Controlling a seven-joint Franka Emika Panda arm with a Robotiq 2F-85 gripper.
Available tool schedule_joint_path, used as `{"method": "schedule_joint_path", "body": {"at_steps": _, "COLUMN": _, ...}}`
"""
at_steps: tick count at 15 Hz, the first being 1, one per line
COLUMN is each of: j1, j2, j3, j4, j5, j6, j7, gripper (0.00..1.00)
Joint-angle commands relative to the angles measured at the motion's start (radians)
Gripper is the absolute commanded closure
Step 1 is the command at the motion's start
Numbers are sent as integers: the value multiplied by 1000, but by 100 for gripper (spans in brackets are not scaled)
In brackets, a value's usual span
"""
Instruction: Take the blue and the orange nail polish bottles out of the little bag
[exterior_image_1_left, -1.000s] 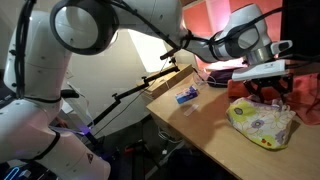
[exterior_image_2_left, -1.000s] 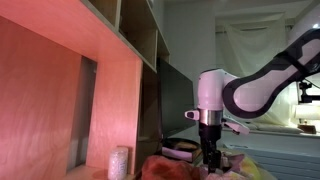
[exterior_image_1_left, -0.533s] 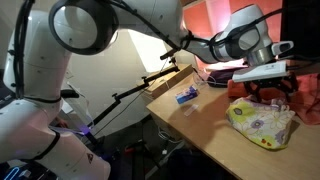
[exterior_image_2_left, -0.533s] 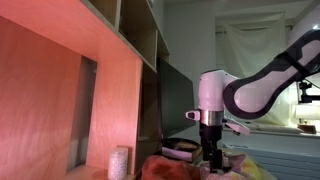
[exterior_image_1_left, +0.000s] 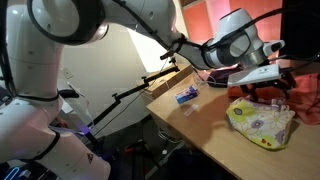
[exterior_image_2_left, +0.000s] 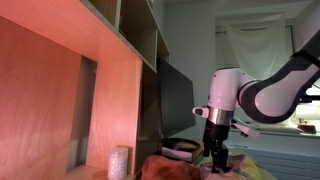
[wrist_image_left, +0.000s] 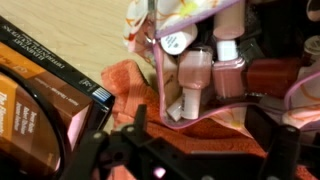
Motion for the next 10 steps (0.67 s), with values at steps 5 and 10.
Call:
{"method": "schedule_joint_path", "body": {"at_steps": 5, "j1": 28, "j2": -139, "j3": -42, "j4": -233, "j5": -47, "j6": 130, "j7": 49, "gripper": 0}}
{"method": "schedule_joint_path", "body": {"at_steps": 10, "j1": 44, "j2": -177, "j3": -62, "j4": -291, "j5": -71, "j6": 142, "j7": 74, "gripper": 0}}
